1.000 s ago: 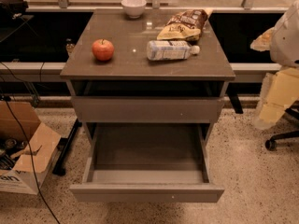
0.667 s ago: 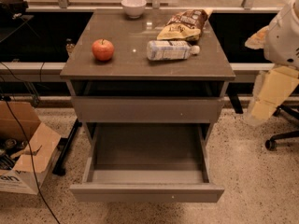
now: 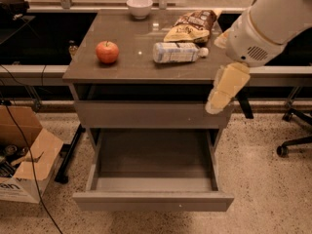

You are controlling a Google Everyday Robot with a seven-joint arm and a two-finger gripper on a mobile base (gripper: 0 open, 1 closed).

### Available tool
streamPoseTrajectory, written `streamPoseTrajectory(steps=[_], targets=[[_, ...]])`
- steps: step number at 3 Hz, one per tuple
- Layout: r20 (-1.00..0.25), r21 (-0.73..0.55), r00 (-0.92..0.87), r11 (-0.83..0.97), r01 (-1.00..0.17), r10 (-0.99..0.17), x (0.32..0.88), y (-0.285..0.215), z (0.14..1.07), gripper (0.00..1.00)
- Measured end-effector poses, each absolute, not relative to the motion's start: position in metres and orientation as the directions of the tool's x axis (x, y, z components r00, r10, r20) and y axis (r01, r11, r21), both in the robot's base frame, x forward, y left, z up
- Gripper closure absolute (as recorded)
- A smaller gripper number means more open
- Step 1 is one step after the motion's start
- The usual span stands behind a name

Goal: Place apple into middle drawer

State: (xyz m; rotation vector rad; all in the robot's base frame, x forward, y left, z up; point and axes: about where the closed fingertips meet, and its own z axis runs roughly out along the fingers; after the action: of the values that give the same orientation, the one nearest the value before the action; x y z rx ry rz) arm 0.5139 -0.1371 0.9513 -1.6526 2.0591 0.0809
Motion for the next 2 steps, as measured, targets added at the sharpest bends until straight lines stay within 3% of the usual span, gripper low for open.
streamPoseTrajectory(steps=[2], targets=[[-0.468,-0.257,-0.117,0.262,-0.93,-0.876,0.5514,-0.1087,0.9338,0.0]])
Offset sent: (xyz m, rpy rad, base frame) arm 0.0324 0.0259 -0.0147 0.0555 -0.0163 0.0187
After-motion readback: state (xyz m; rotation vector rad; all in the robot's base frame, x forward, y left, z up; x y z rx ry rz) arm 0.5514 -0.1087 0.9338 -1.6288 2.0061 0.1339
